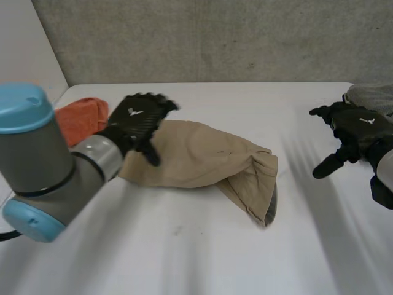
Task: Fold the laundry.
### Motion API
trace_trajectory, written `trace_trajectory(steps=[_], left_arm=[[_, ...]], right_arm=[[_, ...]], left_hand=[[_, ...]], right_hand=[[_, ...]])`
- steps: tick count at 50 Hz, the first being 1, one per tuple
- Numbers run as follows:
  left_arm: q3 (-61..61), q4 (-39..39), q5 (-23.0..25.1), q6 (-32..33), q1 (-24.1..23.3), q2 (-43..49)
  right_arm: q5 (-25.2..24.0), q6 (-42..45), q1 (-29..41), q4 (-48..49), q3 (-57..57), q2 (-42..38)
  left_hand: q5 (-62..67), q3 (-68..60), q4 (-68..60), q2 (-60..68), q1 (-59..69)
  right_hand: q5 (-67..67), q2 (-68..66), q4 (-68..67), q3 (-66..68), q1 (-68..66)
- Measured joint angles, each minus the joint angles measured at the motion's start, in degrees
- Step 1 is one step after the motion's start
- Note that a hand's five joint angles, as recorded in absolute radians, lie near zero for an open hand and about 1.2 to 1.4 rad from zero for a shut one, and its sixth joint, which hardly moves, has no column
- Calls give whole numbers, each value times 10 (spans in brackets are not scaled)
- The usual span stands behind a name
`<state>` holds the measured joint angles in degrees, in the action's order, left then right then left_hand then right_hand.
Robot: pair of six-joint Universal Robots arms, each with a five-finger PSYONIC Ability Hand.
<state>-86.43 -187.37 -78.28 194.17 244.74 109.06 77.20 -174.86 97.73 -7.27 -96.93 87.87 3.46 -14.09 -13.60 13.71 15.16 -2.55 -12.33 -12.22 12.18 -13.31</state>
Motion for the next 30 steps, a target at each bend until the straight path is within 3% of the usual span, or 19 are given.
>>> trace_trajectory(steps=[6, 10, 17, 20, 21, 22, 23, 24, 27, 30], left_arm=[[-30, -18, 3, 59, 66, 48], [-25, -36, 15, 107, 95, 107], [22, -51, 57, 151, 103, 195], [44, -54, 64, 155, 99, 218], [58, -58, 67, 156, 96, 229], [67, -62, 67, 156, 93, 236], [71, -64, 67, 156, 91, 239], [77, -69, 66, 156, 89, 242], [84, -91, 54, 153, 80, 231], [72, -106, 40, 149, 74, 194]], right_arm=[[15, -68, 73, -64, 60, -12], [57, -72, 149, -62, 97, -64], [156, -57, 240, -32, 164, -182], [187, -48, 258, -19, 185, -217], [203, -41, 265, -11, 196, -234], [215, -33, 269, -3, 203, -246], [220, -30, 271, 0, 206, -250], [228, -20, 272, 8, 211, -257], [239, 17, 272, 32, 215, -261], [240, 52, 269, 47, 214, -245]], left_hand=[[0, 0, 0, -2, 0], [0, 0, 0, -2, 0], [4, -2, -3, 1, 1], [104, -96, -102, 100, 103], [136, -136, -134, 142, 141], [269, -276, -270, 283, 284], [293, -300, -296, 308, 309], [424, -420, -429, 428, 430], [524, -529, -542, 541, 495], [524, -532, -549, 545, 495]], right_hand=[[0, 0, 0, 0, 0], [0, 0, 0, 0, 0], [0, 0, 0, 0, 0], [0, 0, 0, 0, 0], [-48, -47, -47, 47, -44], [-127, -138, -125, 138, -135], [-211, -224, -219, 221, -221], [-280, -299, -280, 282, -295], [-514, -537, -524, 525, -502], [-536, -551, -558, 549, -507]])
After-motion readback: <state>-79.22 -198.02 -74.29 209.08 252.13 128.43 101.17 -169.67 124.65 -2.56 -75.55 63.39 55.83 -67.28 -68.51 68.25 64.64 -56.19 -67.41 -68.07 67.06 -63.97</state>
